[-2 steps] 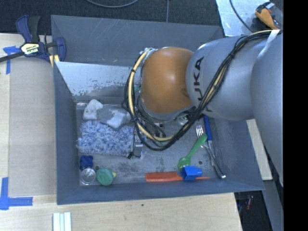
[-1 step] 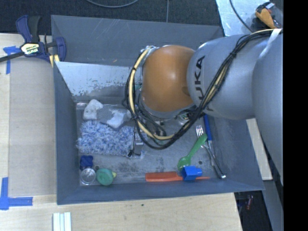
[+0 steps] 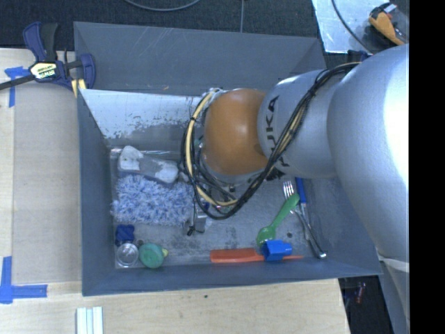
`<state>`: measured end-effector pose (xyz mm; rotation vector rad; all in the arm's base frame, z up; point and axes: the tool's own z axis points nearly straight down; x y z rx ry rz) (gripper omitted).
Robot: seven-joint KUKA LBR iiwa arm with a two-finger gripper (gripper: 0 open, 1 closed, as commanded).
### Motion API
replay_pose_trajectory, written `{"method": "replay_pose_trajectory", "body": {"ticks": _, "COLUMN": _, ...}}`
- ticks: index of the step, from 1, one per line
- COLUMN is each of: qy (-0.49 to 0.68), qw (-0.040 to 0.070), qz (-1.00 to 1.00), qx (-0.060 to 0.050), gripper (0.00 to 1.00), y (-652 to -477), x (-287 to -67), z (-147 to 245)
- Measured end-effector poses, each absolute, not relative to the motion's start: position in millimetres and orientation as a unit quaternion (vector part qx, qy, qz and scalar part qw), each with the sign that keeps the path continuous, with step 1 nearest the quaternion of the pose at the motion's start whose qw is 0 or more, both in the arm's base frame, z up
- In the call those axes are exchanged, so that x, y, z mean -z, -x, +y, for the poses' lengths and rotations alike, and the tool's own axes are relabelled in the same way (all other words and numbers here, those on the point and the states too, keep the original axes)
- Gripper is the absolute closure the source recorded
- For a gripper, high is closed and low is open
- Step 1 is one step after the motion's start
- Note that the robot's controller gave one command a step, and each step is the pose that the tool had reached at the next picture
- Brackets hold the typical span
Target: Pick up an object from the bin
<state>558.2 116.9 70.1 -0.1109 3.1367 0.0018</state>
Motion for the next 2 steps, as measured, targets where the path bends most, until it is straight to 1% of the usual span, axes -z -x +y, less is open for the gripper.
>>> {"method": "replay_pose_trajectory", "body": {"ticks": 1, "qy": 0.0, "qw": 0.005, "qz": 1.0, "qx": -0.001, "gripper": 0.0, "y": -558.7, "x": -71.1, "z": 129.1}}
{"method": "replay_pose_trajectory", "body": {"ticks": 2, "qy": 0.032, "qw": 0.005, "qz": 0.999, "qx": -0.001, "gripper": 0.0, "y": -560.1, "x": -72.2, "z": 118.1}}
